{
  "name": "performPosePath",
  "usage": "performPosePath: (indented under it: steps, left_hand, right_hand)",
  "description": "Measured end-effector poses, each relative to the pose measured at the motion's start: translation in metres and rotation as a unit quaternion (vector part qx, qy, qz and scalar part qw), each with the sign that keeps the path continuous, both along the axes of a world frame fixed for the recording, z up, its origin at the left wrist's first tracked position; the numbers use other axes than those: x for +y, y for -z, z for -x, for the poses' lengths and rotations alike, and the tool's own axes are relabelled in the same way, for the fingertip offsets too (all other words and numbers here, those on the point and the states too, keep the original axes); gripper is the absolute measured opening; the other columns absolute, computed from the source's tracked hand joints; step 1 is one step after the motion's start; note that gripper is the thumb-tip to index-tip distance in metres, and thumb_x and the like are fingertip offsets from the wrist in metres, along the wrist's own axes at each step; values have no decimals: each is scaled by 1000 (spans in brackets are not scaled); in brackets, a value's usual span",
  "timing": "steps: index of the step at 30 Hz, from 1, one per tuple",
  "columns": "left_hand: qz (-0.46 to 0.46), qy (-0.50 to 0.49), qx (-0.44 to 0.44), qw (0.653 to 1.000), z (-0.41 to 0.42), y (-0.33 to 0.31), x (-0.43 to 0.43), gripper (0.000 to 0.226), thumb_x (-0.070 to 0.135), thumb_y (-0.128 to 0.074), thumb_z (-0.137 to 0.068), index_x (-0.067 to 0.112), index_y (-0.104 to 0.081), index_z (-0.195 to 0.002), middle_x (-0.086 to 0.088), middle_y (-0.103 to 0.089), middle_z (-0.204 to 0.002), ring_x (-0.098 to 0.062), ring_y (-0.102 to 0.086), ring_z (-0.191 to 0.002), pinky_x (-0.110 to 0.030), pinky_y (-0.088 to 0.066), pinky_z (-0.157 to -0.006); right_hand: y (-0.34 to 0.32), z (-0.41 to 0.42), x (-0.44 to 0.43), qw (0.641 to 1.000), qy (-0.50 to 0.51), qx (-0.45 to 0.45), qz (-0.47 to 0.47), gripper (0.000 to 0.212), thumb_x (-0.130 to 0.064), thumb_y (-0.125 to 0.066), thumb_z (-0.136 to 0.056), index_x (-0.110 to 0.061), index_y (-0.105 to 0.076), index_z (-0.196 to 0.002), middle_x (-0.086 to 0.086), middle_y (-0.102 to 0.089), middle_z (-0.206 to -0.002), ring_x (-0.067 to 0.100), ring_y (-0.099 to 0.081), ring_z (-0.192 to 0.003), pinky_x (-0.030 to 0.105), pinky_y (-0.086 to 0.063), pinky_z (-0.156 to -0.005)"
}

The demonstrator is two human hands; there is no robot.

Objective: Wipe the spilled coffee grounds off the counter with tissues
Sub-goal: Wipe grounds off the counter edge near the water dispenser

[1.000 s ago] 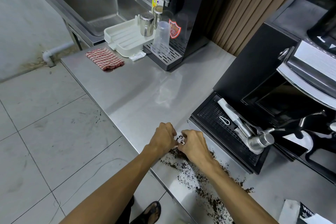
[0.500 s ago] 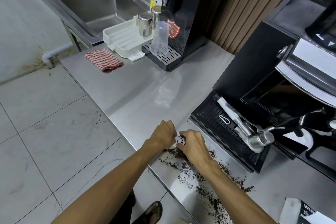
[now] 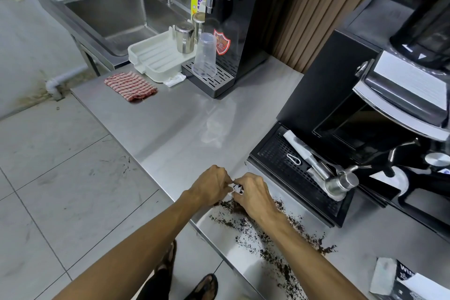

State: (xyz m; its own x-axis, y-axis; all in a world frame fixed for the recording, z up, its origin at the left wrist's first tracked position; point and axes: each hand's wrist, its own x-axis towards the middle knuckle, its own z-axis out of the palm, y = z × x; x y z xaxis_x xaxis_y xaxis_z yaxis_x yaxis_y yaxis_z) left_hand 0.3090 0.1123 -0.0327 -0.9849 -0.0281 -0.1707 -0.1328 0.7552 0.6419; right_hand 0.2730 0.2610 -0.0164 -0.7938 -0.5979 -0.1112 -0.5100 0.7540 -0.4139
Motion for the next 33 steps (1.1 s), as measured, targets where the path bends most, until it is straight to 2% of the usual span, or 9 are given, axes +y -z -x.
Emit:
performPosePath:
  steps: [3,5,9,12,16,20,24,28,33]
  left_hand:
    - [7,25,-1,1000,1,-4,-1,17,15,-66,-91,0,-75,-94,-16,-72,-83,-29,-62,-73,-19,-38,-64]
    - [20,45,-10,999,3,-6,-3,17,13,-66,-89,1,-73,-79,-13,-66,-68,-25,-50,-60,-24,-39,-62]
    - [32,81,-13,996,9,-6,-9,28,11,-65,-84,6,-58,-57,-6,-52,-50,-21,-46,-53,-28,-39,-56]
    - [59,110,-1,992,11,-4,-11,25,14,-62,-82,10,-59,-58,-8,-60,-60,-21,-50,-66,-30,-44,-60]
    - [87,135,39,986,13,0,-15,15,23,-64,-81,11,-73,-80,-5,-61,-85,-20,-50,-90,-28,-41,-64]
    - [84,169,55,980,15,7,-19,17,27,-62,-80,13,-69,-73,2,-46,-77,-21,-49,-87,-25,-33,-63]
    - [63,188,54,979,17,10,-19,19,31,-61,-81,25,-52,-66,7,-44,-78,-16,-46,-86,-24,-32,-64]
    - [63,232,75,968,19,4,-6,20,32,-62,-85,26,-52,-70,8,-43,-79,-18,-46,-88,-25,-35,-67]
    - [41,265,105,958,20,-12,37,18,34,-65,-86,16,-70,-86,7,-43,-79,-19,-48,-92,-31,-42,-72]
  right_hand:
    - [-1,-2,-2,1000,7,-2,-2,37,-19,-75,-83,-9,-68,-118,6,-64,-109,19,-63,-86,29,-56,-78]
    - [-2,-3,-4,1000,16,-1,-5,34,-19,-75,-84,-9,-69,-116,6,-64,-108,19,-62,-87,24,-54,-77]
    - [-4,-6,-6,999,39,0,-14,35,-20,-76,-83,-10,-69,-116,6,-65,-107,19,-64,-89,21,-52,-76]
    - [-3,-9,-9,998,63,-1,-13,36,-19,-76,-83,-10,-68,-117,7,-66,-109,19,-65,-91,23,-55,-80]
    - [-1,-14,-13,994,103,3,-23,37,-17,-74,-83,-10,-67,-119,7,-66,-110,21,-64,-95,28,-54,-85]
    - [1,-21,-19,989,142,11,-30,35,-23,-74,-83,-13,-68,-117,6,-65,-104,20,-62,-92,29,-53,-84]
    - [1,-27,-20,984,177,22,-27,23,-19,-72,-84,-10,-71,-105,7,-65,-97,23,-62,-87,33,-52,-84]
    - [-3,-33,-6,974,224,28,-14,26,-17,-71,-84,-10,-71,-110,8,-67,-104,24,-63,-93,33,-51,-89]
    - [-17,-46,35,959,279,48,-11,24,-13,-69,-83,-11,-73,-107,7,-68,-97,24,-64,-86,35,-52,-86]
